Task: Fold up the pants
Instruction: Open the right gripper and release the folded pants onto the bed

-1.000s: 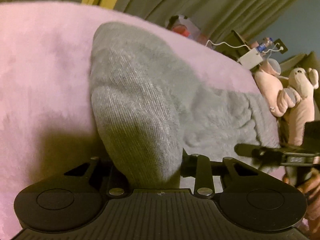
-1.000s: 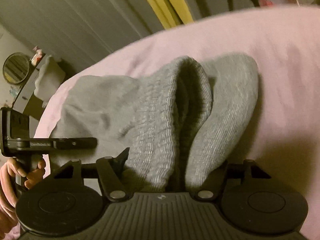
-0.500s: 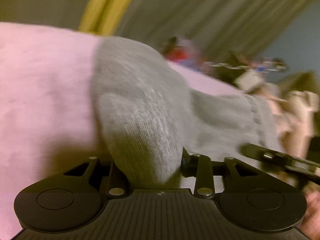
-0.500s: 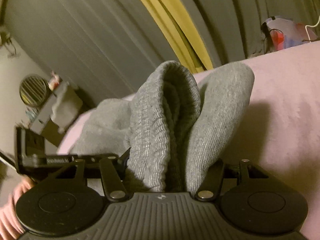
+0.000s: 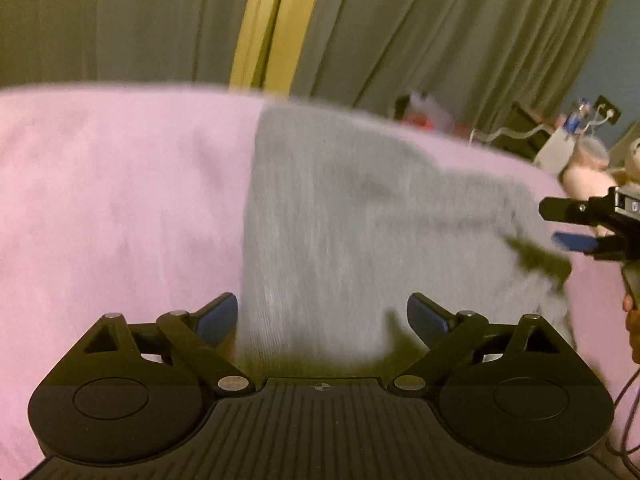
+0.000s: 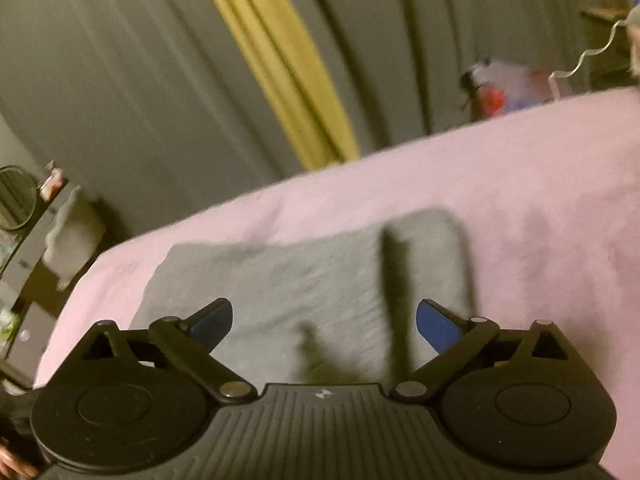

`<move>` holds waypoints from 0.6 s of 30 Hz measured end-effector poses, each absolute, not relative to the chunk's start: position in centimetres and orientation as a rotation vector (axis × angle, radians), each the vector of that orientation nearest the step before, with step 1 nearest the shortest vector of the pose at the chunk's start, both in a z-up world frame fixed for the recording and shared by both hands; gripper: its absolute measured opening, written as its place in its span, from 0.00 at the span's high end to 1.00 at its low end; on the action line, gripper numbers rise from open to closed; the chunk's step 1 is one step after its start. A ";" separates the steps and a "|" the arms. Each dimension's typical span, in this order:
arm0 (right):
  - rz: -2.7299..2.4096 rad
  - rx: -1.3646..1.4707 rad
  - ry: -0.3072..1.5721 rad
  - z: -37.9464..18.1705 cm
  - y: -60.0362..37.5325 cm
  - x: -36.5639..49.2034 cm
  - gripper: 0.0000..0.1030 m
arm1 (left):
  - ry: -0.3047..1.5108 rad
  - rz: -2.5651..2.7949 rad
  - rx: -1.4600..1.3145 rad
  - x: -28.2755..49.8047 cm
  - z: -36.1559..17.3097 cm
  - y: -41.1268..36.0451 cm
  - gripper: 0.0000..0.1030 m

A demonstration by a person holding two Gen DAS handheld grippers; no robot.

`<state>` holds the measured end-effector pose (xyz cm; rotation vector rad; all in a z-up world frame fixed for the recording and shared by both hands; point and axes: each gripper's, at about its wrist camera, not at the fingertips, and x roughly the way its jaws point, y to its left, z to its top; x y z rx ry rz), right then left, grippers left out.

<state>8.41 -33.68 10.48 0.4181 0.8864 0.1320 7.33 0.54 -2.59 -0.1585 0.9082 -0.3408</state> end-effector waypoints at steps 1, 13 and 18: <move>0.127 0.358 0.931 9.8 -33.0 8.4 0.04 | 0.960 -0.298 -0.148 7.4 -3.8 0.3 0.08; -0.164 0.144 1.068 8.1 -28.4 6.0 0.04 | 0.979 -0.247 -0.266 5.9 -5.6 1.8 0.01; -0.296 0.162 0.943 10.3 -27.9 3.2 0.04 | 0.911 -0.165 -0.201 4.2 -4.4 1.8 0.01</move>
